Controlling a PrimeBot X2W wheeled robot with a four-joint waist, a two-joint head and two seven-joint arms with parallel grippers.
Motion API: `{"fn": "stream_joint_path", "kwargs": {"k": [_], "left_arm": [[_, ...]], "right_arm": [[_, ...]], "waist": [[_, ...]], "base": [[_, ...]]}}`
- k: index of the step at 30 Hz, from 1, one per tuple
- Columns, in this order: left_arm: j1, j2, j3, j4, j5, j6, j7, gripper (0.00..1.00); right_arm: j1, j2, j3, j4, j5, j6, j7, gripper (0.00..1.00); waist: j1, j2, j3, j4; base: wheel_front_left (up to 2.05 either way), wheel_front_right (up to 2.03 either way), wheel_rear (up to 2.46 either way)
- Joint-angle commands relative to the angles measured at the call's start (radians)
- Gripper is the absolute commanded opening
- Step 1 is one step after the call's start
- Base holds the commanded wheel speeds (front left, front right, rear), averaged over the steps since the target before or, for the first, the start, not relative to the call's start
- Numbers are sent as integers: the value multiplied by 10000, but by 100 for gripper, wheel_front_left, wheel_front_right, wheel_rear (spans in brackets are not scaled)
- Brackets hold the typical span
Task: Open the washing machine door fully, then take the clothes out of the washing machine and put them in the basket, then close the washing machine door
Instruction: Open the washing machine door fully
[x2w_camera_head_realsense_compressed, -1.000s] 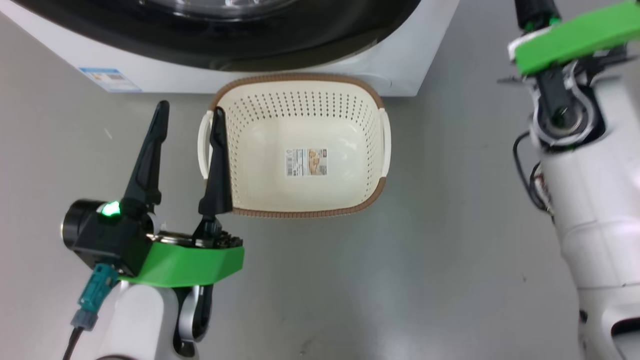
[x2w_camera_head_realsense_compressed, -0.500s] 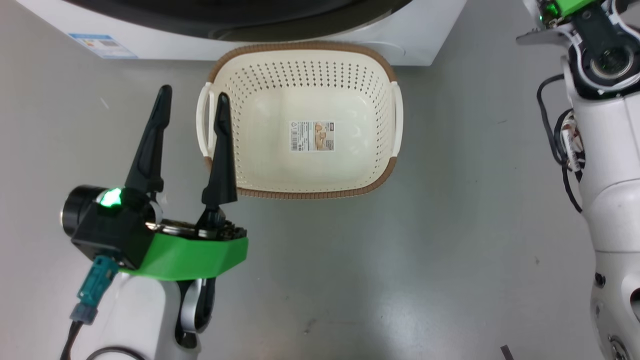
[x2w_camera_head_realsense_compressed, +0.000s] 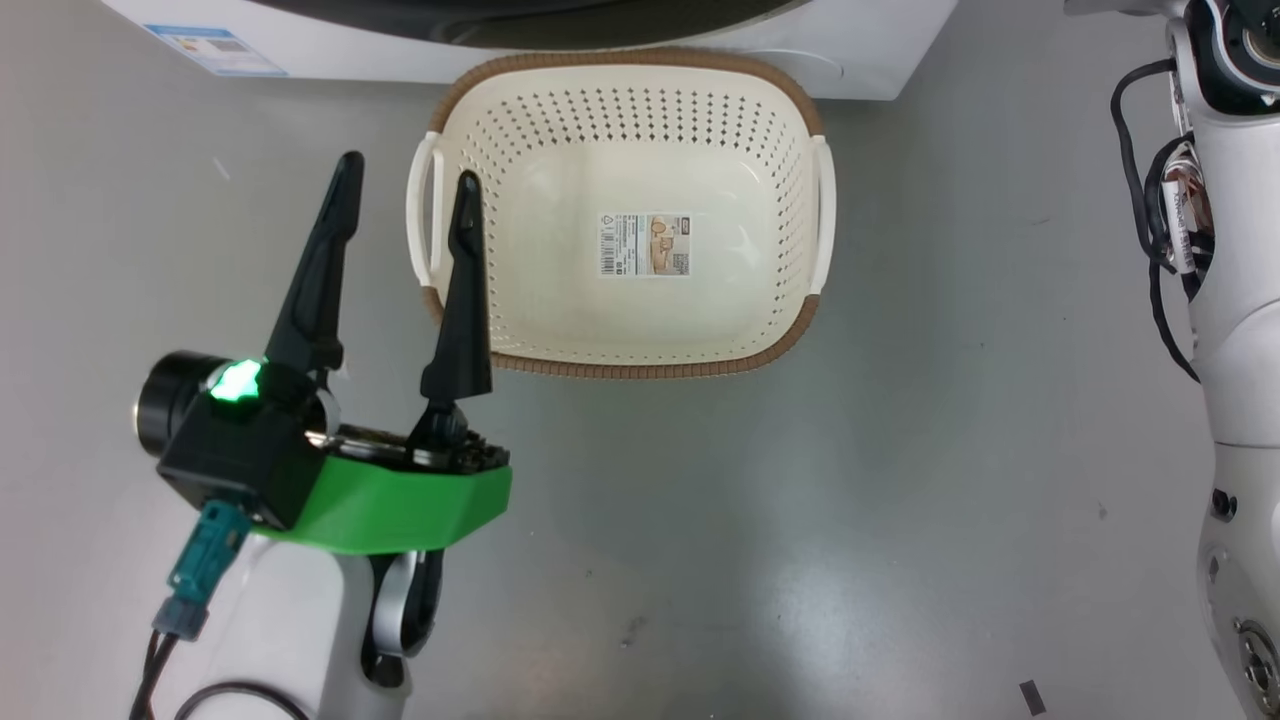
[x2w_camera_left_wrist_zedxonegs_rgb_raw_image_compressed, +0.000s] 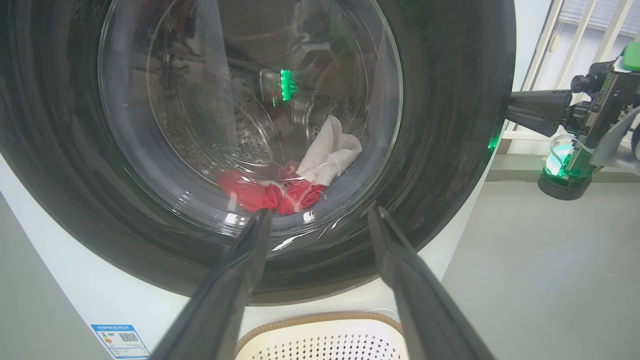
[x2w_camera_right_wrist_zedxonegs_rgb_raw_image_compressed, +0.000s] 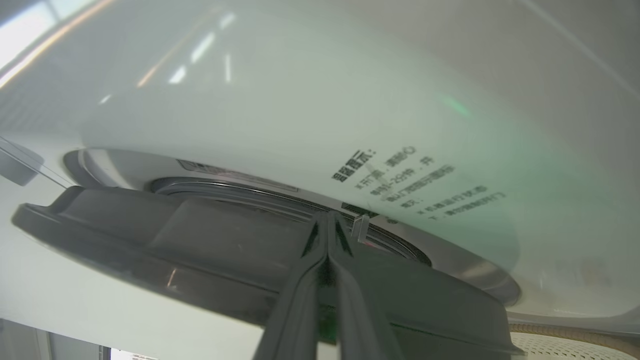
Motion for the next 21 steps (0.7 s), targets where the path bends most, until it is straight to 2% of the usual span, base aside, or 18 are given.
{"fn": "stream_joint_path", "kwargs": {"k": [1, 13, 21], "left_arm": [[-82, 191, 230, -229, 8, 50, -49, 100], [-186, 191, 64, -149, -65, 49, -49, 100], [-167, 191, 171, -77, -21, 24, -49, 100]], "right_arm": [[-239, 214, 67, -210, 31, 50, 98, 0], [-936, 263, 183, 508, -211, 50, 653, 0], [-892, 344, 151, 468, 130, 50, 990, 0]], "waist": [[-1, -1, -1, 44], [-1, -1, 132, 337], [-1, -1, 101, 262]], "base": [[0, 0, 0], [0, 0, 0], [0, 0, 0]]}}
